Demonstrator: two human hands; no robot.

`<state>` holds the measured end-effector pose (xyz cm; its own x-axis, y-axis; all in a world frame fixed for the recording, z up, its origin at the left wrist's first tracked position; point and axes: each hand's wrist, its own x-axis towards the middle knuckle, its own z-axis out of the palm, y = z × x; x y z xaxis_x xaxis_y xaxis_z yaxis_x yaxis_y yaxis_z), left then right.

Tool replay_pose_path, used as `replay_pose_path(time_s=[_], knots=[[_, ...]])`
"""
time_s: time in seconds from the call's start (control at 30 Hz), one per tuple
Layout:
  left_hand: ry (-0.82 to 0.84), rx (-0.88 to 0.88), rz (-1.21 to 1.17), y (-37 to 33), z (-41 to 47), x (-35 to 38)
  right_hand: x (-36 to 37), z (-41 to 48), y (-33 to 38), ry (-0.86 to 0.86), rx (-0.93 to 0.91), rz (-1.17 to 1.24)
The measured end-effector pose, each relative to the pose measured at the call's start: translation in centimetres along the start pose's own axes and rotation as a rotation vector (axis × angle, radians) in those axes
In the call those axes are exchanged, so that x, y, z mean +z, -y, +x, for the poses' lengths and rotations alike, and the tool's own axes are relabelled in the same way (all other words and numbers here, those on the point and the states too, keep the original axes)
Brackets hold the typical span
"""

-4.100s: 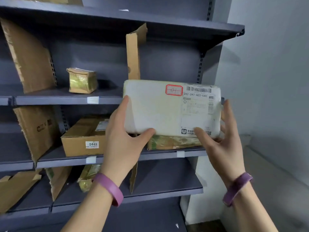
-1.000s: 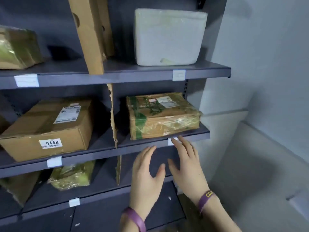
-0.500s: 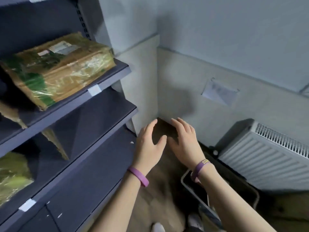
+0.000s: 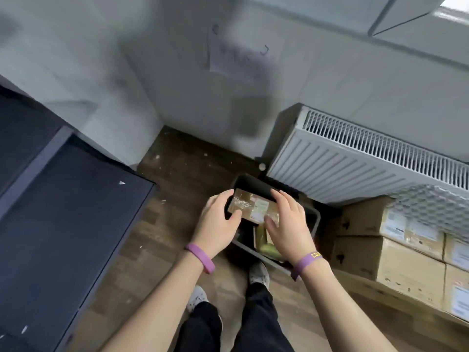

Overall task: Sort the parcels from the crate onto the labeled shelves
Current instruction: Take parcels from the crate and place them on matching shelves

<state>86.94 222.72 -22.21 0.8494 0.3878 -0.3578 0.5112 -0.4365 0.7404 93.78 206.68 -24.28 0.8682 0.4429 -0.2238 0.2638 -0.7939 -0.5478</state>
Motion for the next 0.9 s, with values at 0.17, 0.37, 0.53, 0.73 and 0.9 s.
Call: replay_pose_path(time_s=[0.17, 0.37, 0.53, 0.73, 0.9], knots=[[0.084, -0.105, 0.063, 0.7, 6.2, 8.6, 2.3, 3.6, -8.1, 0.104, 0.050, 0.015], [0.192, -0.203, 0.122, 5.7, 12.3, 19.8, 8.9, 5.9, -18.9, 0.221, 0.104, 0.005], [0.273, -0.271, 0.157, 12.1, 15.5, 28.6, 16.5, 7.5, -27.7, 0.385, 0.168, -0.078], [0.408, -0.412, 0.243, 21.5, 16.8, 38.1, 26.4, 7.9, -34.7, 0.600, 0.270, -0.116], [0.467, -0.486, 0.268, 27.0, 18.1, 43.5, 32.8, 8.3, -37.5, 0.686, 0.252, -0.087]])
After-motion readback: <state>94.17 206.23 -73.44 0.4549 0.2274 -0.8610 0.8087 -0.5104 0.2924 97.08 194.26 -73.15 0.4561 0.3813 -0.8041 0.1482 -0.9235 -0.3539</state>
